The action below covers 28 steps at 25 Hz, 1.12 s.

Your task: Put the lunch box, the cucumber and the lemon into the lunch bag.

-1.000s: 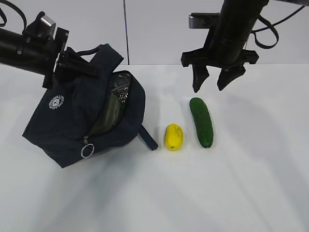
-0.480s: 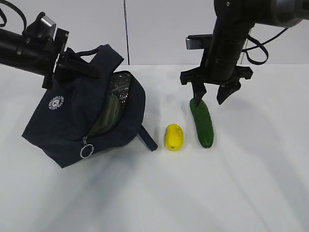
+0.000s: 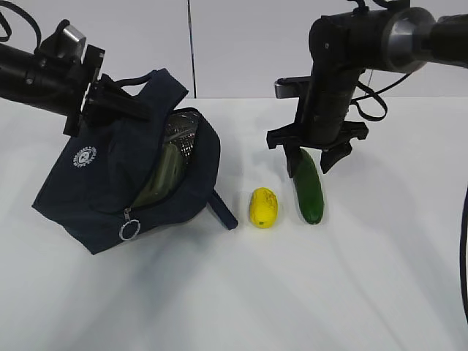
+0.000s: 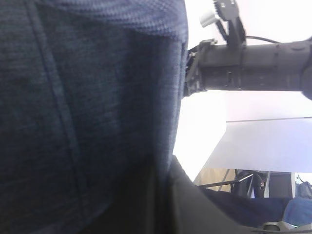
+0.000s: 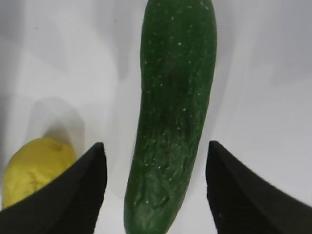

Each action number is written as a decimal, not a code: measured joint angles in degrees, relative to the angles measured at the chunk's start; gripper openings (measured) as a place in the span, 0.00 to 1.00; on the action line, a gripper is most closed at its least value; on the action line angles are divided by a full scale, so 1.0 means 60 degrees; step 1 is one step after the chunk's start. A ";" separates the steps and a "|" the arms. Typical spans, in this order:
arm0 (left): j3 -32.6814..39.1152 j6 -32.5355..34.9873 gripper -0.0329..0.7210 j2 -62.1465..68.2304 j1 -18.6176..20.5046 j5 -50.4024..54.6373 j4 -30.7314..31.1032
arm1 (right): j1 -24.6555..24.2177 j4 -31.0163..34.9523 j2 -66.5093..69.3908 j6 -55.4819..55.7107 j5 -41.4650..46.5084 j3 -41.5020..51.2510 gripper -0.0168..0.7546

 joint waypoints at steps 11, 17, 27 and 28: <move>0.0000 0.0000 0.03 0.0000 0.0000 0.0015 0.0022 | 0.0000 -0.0269 0.0485 0.0087 -0.0375 -0.0138 0.64; 0.0000 0.0000 0.03 0.0000 0.0000 0.0015 0.0029 | 0.0000 -0.0284 0.0485 0.0093 -0.0489 -0.0154 0.64; 0.0000 0.0000 0.03 0.0000 0.0000 0.0021 0.0044 | 0.0000 -0.0738 0.0507 0.0108 -0.0567 -0.0154 0.64; 0.0000 0.0000 0.03 0.0000 0.0000 0.0021 0.0044 | 0.0000 -0.0717 0.0527 0.0108 -0.0545 -0.0154 0.64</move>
